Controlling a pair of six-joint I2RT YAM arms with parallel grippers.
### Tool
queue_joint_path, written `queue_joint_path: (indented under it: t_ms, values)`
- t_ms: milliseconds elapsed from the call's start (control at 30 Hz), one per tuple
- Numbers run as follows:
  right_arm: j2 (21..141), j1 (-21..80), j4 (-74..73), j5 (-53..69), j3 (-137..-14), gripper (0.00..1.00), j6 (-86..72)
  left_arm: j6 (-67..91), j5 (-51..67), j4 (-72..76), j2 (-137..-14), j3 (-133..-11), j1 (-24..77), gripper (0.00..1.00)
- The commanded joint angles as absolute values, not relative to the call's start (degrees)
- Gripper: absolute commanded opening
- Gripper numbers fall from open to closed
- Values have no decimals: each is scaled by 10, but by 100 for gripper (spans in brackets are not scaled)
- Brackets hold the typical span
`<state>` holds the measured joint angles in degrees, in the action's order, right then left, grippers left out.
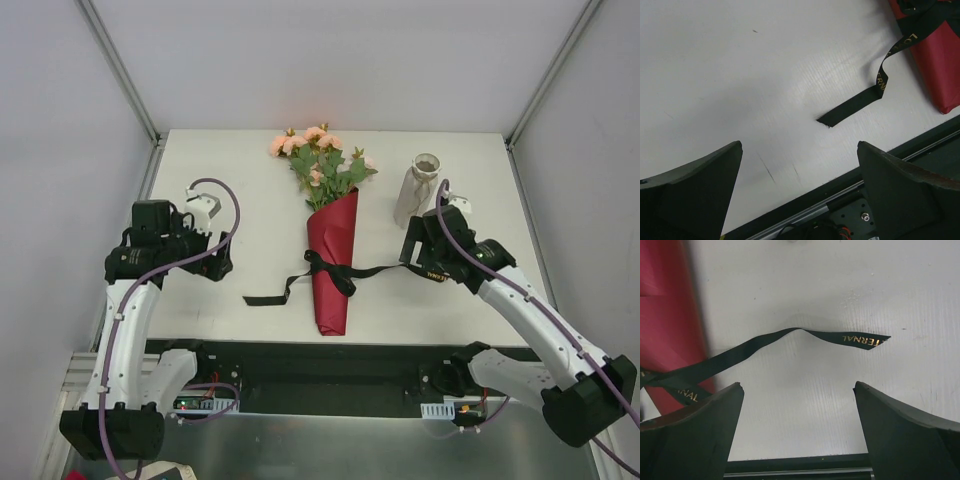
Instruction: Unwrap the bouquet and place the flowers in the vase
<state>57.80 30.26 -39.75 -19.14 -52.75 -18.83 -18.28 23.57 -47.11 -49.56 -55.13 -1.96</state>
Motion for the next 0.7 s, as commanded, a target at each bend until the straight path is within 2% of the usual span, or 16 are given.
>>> queue_joint_path:
  t_ms: [0,233,667]
  values:
    - [610,305,-391,-197,-545,96,-214,-207,268,-488,-519,-577,-14,99]
    - [661,305,-374,-186,-535,97,-271,-221,305,-476,-568,-602,31,99]
    - [674,306,-310,-164,-484,99,-343,-235,265,-361,-762,-626,228,99]
